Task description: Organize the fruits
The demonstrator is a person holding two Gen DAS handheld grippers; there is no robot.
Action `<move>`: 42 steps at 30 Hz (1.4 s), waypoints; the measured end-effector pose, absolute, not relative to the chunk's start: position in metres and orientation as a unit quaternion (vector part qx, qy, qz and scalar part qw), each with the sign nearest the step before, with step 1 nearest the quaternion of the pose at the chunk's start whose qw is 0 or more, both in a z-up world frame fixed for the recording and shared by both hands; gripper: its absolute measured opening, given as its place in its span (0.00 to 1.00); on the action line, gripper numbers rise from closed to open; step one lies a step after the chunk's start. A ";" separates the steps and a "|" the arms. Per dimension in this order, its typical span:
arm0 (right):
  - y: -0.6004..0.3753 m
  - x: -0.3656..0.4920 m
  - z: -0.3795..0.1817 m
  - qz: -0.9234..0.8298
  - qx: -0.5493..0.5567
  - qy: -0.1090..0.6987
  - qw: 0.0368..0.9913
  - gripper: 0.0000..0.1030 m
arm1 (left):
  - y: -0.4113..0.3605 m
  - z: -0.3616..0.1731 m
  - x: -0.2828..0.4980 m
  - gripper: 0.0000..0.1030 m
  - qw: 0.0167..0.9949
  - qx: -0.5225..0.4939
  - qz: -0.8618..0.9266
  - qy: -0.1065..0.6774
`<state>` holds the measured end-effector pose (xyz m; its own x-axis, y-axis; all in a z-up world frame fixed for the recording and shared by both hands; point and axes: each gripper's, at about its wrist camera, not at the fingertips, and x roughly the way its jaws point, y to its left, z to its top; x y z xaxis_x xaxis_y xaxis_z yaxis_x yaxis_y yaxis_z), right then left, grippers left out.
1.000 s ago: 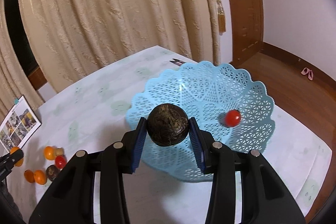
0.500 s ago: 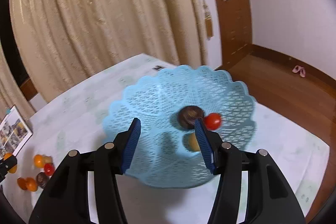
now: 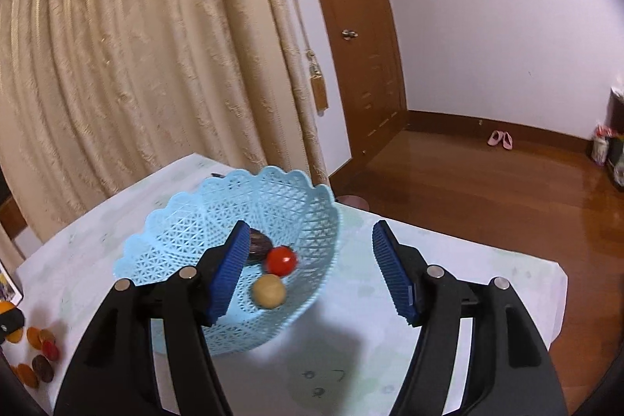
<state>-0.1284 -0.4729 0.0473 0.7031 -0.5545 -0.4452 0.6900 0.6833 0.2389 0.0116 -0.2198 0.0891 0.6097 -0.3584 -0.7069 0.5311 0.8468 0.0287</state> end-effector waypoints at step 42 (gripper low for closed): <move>-0.482 -0.144 0.045 -0.347 0.240 0.146 0.895 0.74 | -0.186 0.069 0.007 0.79 0.861 0.121 -0.263 0.418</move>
<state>-0.1441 -0.4818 0.0450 0.7169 -0.5509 -0.4272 0.6907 0.6443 0.3282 0.0070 -0.1865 0.0686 0.5129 -0.3525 -0.7827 0.5539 0.8325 -0.0120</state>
